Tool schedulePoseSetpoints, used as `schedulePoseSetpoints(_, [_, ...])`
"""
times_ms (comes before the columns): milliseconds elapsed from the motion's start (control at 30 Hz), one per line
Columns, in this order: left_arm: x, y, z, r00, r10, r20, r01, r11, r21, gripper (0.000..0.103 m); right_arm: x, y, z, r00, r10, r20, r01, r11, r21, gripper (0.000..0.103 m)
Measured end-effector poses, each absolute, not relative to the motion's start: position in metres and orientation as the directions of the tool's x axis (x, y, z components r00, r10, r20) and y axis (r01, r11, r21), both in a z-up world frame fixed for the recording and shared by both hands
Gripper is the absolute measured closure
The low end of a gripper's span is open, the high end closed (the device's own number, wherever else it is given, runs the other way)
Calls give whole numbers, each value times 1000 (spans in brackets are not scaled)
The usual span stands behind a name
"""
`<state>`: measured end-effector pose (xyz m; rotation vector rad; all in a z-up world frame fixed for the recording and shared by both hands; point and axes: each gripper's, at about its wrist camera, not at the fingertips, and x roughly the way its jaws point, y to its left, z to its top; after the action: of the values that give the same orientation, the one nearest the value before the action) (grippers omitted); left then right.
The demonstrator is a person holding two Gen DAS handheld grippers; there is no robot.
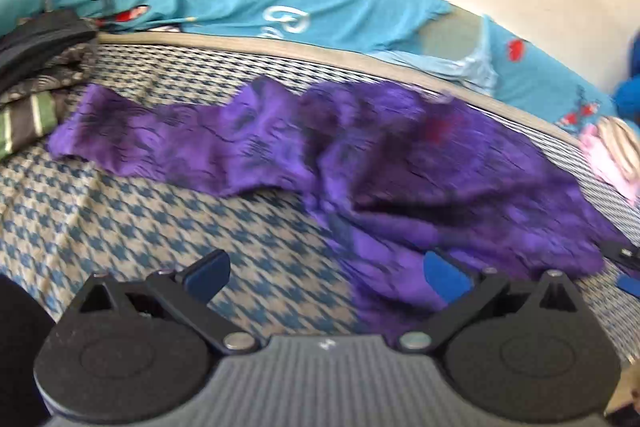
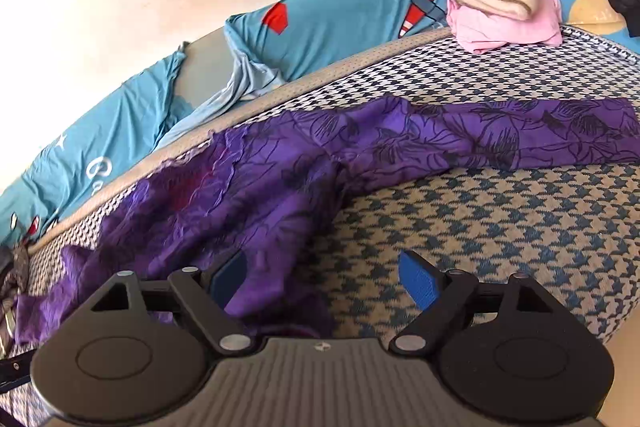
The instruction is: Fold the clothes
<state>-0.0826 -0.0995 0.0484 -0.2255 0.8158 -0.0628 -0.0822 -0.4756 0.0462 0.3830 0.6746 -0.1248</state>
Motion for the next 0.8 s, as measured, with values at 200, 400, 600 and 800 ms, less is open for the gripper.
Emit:
schedulePoseSetpoints(200, [-106, -131, 52, 671, -226, -706, 103, 972, -213, 0, -98, -470, 43, 774, 26, -632, 226, 922, 315, 20])
schedulePoseSetpoints(400, [-117, -166, 43, 647, -258, -718, 210, 965, -157, 0, -102, -462, 34, 751, 49, -659, 205, 931, 303, 20])
schedulePoseSetpoints(600, [-117, -189, 20, 628, -204, -751, 254, 966, -50, 0, -96, -449, 26, 730, 13, -684, 181, 961, 211, 20])
schedulePoseSetpoints(800, [-108, -182, 1, 630, -103, -770, 179, 984, 15, 0, -90, -438, 18, 714, -19, -700, 161, 977, 137, 20])
